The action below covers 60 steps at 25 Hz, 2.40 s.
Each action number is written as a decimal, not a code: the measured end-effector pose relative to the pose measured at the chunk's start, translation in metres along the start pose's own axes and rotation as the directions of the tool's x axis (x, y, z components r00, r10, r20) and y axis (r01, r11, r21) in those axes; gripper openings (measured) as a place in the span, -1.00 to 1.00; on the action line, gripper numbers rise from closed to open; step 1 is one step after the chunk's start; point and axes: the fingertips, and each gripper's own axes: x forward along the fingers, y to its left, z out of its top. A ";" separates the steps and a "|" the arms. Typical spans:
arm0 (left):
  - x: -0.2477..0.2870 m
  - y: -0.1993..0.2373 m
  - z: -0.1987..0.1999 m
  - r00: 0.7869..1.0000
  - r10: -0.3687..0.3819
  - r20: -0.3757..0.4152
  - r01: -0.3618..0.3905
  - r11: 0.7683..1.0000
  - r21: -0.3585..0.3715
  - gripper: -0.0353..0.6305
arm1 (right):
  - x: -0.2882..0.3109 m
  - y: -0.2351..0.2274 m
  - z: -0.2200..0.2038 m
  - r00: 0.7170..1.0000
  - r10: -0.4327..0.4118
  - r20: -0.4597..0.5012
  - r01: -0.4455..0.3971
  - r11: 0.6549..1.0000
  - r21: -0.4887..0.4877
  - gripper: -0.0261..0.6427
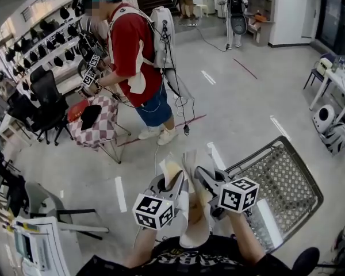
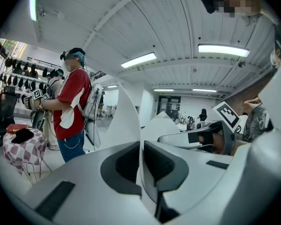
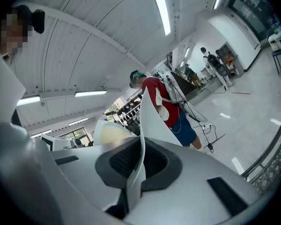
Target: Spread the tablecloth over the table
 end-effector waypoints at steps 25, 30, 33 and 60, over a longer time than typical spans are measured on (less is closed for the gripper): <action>0.246 -0.047 0.065 0.915 -0.394 -0.083 0.402 0.907 0.122 -0.80 | -0.089 -0.191 0.141 0.866 -0.376 0.330 0.333 0.925 0.181 -0.87; 0.292 -0.076 0.082 0.859 -0.500 -0.107 0.510 0.823 0.249 -0.80 | -0.127 -0.223 0.180 0.771 -0.483 0.415 0.441 0.875 0.199 -0.87; 0.313 -0.102 0.092 0.817 -0.567 -0.106 0.569 0.761 0.312 -0.80 | -0.159 -0.234 0.205 0.693 -0.537 0.481 0.503 0.838 0.212 -0.87; 0.321 -0.395 0.045 0.463 -0.866 -0.188 0.855 0.381 0.351 -0.80 | -0.511 -0.202 0.118 0.105 -0.807 0.581 0.699 0.476 0.534 -0.87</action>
